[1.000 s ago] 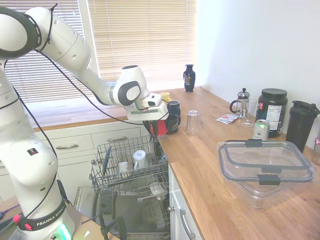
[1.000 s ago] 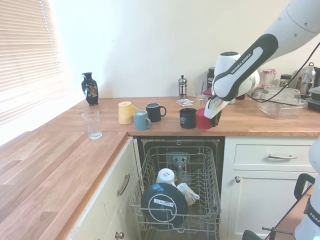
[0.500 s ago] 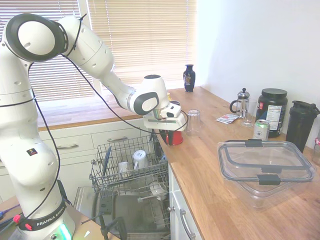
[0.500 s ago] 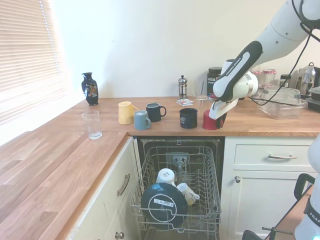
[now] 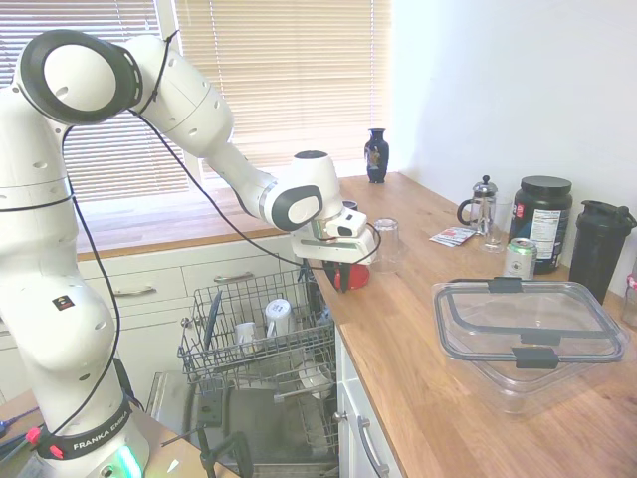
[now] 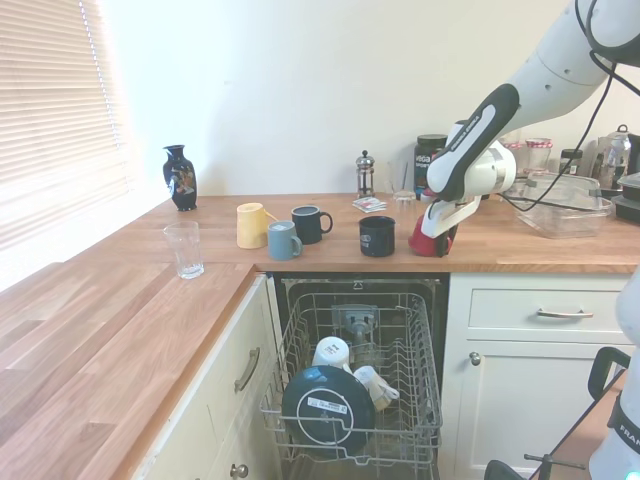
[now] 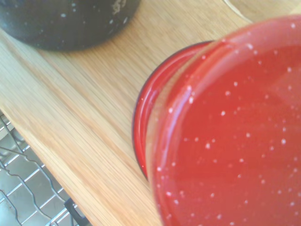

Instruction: Unload a mug from dishwasher

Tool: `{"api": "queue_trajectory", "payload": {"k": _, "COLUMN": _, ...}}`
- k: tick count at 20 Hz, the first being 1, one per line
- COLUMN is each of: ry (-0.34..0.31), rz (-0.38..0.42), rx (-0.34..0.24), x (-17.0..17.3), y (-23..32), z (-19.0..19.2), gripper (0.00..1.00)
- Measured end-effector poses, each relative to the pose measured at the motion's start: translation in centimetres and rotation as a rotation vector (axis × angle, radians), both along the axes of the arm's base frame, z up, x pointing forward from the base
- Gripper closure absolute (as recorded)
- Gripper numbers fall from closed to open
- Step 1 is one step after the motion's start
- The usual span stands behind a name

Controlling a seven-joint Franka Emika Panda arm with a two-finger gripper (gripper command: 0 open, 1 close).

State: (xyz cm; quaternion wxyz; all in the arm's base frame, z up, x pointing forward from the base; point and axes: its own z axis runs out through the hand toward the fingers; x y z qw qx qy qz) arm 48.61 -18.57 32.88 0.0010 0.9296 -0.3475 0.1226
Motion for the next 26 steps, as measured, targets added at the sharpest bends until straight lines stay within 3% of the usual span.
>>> {"api": "queue_trajectory", "payload": {"k": 9, "ry": -0.001, "rz": -0.014, "rx": 0.011, "x": -0.1, "y": -0.2, "z": 0.2, "gripper": 0.00}}
{"api": "queue_trajectory", "payload": {"k": 16, "ry": -0.020, "rz": -0.018, "rx": 0.019, "x": -0.6, "y": 0.1, "z": 2.5, "gripper": 0.00}}
{"api": "queue_trajectory", "payload": {"k": 20, "ry": -0.020, "rz": -0.010, "rx": 0.026, "x": -2.5, "y": 1.0, "z": 3.2, "gripper": 0.00}}
{"api": "queue_trajectory", "payload": {"k": 26, "ry": -0.059, "rz": 0.019, "rx": 0.047, "x": -8.2, "y": 4.4, "z": 5.1, "gripper": 0.00}}
